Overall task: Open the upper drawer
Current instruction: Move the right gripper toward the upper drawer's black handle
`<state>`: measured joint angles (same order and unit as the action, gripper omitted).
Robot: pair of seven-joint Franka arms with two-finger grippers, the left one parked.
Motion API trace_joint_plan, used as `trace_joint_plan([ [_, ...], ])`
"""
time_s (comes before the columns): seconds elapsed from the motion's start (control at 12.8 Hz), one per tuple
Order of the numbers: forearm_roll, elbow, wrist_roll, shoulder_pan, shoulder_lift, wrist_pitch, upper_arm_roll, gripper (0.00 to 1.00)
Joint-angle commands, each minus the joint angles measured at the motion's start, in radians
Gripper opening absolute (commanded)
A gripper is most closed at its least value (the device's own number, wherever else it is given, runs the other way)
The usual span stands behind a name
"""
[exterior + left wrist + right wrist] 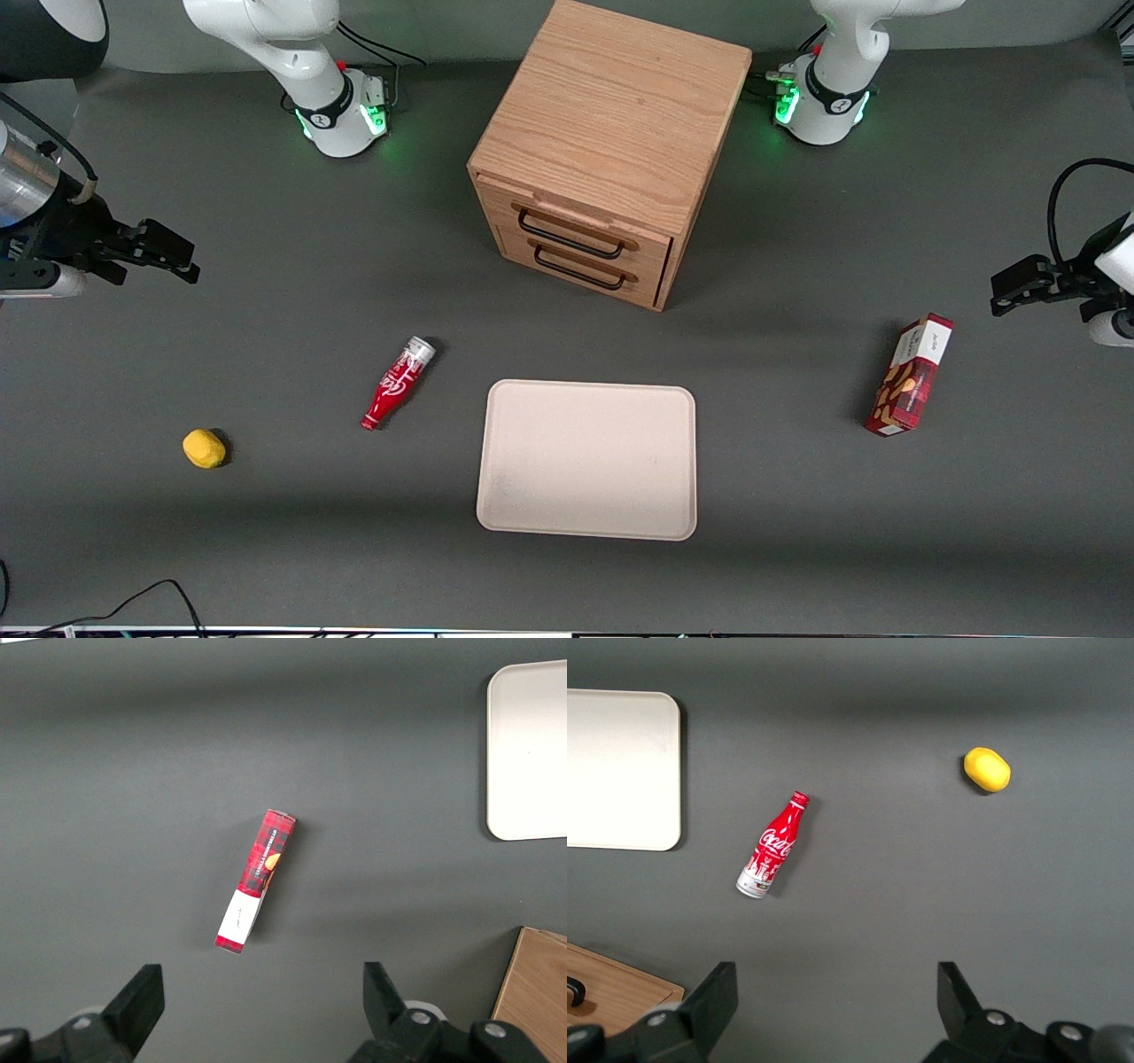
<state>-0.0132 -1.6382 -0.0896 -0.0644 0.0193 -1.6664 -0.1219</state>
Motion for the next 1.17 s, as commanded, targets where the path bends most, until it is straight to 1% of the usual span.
trace_joint_plan([
  [0.0,0.006,0.021,-0.021,0.009,-0.01,0.013,0.005,1.0],
  [0.23,-0.004,0.034,-0.01,0.02,-0.019,0.011,0.002,1.0],
  [0.31,-0.022,0.049,-0.012,0.028,-0.045,0.005,-0.037,1.0],
  [0.39,-0.051,0.101,-0.012,0.018,-0.089,0.005,-0.109,1.0],
  [0.47,-0.06,0.147,-0.006,0.018,-0.146,0.005,-0.167,1.0],
  [0.78,-0.051,0.28,-0.007,0.023,-0.336,-0.01,-0.468,1.0],
  [0.86,-0.051,0.291,-0.015,0.028,-0.384,-0.053,-0.529,1.0],
  [1.02,-0.042,0.284,-0.012,0.029,-0.458,-0.163,-0.622,1.0],
  [1.09,-0.041,0.284,-0.004,0.041,-0.495,-0.208,-0.645,1.0],
])
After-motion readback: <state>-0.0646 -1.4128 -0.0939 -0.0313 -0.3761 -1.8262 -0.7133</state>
